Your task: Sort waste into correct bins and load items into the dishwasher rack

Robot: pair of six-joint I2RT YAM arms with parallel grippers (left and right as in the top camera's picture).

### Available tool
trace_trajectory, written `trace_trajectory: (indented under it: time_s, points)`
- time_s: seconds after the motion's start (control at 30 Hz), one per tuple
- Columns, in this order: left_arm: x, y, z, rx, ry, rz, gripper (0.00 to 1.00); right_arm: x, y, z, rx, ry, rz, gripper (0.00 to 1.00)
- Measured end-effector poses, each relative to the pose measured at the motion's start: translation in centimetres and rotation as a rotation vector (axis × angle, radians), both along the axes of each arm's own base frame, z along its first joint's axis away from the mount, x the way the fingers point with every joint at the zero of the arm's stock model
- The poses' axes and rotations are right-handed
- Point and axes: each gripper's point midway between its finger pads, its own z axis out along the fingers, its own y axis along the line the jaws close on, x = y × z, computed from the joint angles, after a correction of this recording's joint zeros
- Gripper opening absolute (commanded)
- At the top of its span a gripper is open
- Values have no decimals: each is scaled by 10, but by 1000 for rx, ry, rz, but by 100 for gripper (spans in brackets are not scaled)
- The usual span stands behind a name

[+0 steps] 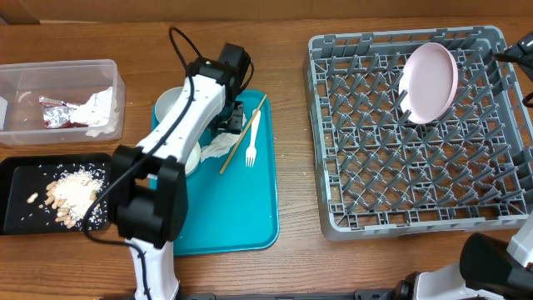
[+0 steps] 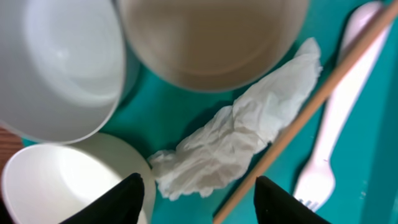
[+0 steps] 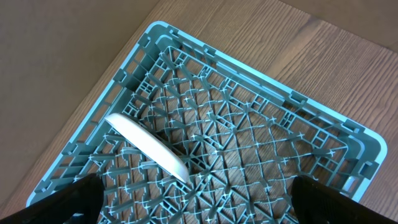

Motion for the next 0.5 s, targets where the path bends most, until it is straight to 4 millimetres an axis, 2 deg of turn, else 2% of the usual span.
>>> trace_trajectory:
  time_s: [0.13, 0.2, 0.3, 0.4, 0.5]
  points:
    - [-4, 1, 47, -36, -97, 13, 71, 0, 0, 0, 0, 0, 1, 100]
    - [-13, 5, 79, -58, -151, 31, 87, 0, 0, 0, 0, 0, 1, 100]
    - [-30, 16, 111, -76, -188, 71, 88, 0, 0, 0, -1, 0, 0, 100]
    - [-49, 39, 129, -76, -183, 146, 88, 0, 0, 0, 0, 0, 1, 100]
    - [-68, 64, 130, -60, -118, 229, 87, 0, 0, 0, 0, 0, 0, 100]
